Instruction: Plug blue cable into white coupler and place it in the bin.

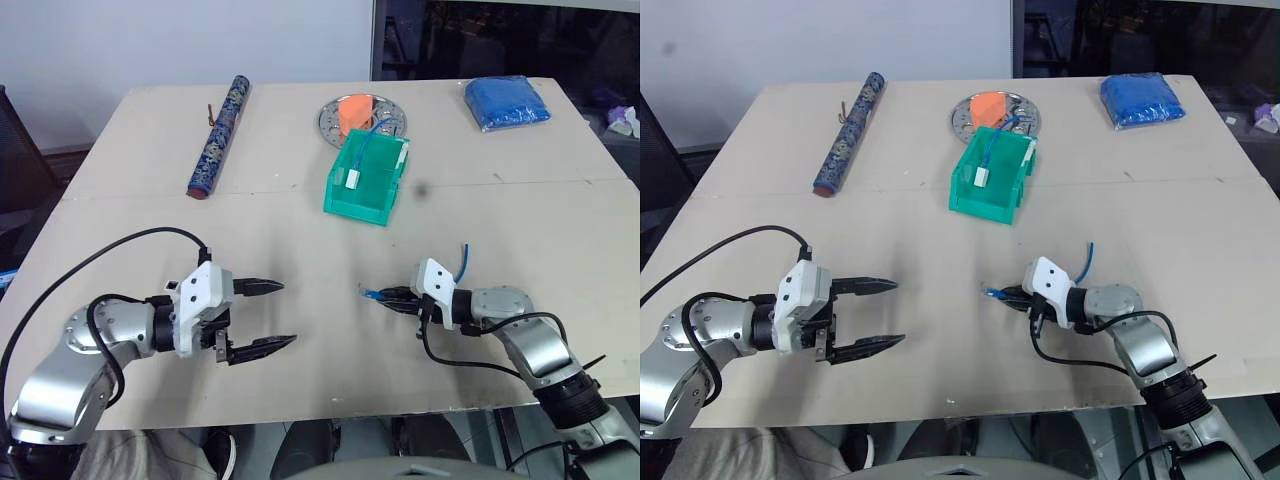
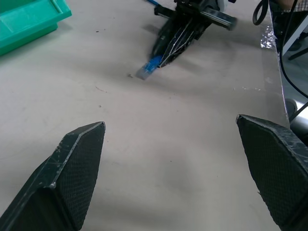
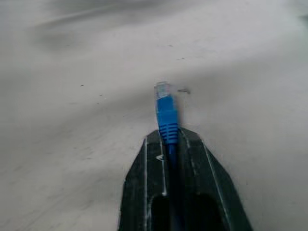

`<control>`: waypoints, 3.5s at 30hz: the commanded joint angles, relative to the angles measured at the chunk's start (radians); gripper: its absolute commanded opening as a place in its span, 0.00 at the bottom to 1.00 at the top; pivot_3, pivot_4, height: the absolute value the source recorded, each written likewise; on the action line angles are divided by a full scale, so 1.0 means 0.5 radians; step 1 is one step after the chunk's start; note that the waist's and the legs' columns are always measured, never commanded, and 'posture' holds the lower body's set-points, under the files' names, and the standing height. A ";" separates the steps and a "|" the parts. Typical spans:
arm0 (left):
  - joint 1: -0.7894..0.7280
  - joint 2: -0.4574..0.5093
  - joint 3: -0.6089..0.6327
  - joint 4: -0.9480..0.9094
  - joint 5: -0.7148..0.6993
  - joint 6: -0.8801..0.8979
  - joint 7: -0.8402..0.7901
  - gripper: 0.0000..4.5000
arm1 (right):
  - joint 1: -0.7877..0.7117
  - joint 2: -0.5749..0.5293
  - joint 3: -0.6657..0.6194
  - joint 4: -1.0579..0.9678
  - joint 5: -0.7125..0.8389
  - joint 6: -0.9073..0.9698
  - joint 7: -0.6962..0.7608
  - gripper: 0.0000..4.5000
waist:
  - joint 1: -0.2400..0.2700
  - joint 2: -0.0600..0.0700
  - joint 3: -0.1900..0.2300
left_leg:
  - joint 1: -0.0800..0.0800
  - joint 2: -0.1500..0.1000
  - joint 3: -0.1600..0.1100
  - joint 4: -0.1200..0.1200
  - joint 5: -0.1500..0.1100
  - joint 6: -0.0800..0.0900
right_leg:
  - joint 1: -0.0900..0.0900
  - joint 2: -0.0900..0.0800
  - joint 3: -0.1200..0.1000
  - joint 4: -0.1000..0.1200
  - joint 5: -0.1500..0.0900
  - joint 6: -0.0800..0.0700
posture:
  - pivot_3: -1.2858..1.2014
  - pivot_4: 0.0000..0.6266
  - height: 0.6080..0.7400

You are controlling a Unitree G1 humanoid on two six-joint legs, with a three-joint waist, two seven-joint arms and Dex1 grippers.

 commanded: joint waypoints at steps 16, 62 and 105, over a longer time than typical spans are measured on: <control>-0.504 -0.087 -0.397 0.375 0.228 -0.082 -0.181 1.00 | -0.671 0.190 0.092 0.676 -0.044 -0.263 0.358 0.23 | -0.036 0.000 0.000 | -0.002 -0.002 -0.003 0.006 0.001 -0.001 | -0.001 0.002 -0.009 0.003 0.000 0.000 | 0.52 0.24 1.00; -1.546 -0.955 -0.724 1.303 0.165 0.472 -0.656 0.01 | 0.773 0.216 -0.775 -0.849 1.515 0.789 -0.568 1.00 | -0.004 -0.011 0.002 | -0.004 -0.034 -0.060 0.032 0.001 -0.001 | -0.001 -0.007 -0.002 0.030 0.002 0.010 | 0.52 0.24 1.00; 0.246 -1.194 0.360 -0.769 0.731 0.099 1.481 0.92 | 0.178 0.269 -0.977 -0.337 1.689 0.701 -0.707 0.00 | -0.032 -0.010 0.001 | 0.008 -0.040 -0.068 0.020 0.000 -0.001 | -0.006 0.000 0.030 0.027 0.002 0.011 | 0.52 0.24 1.00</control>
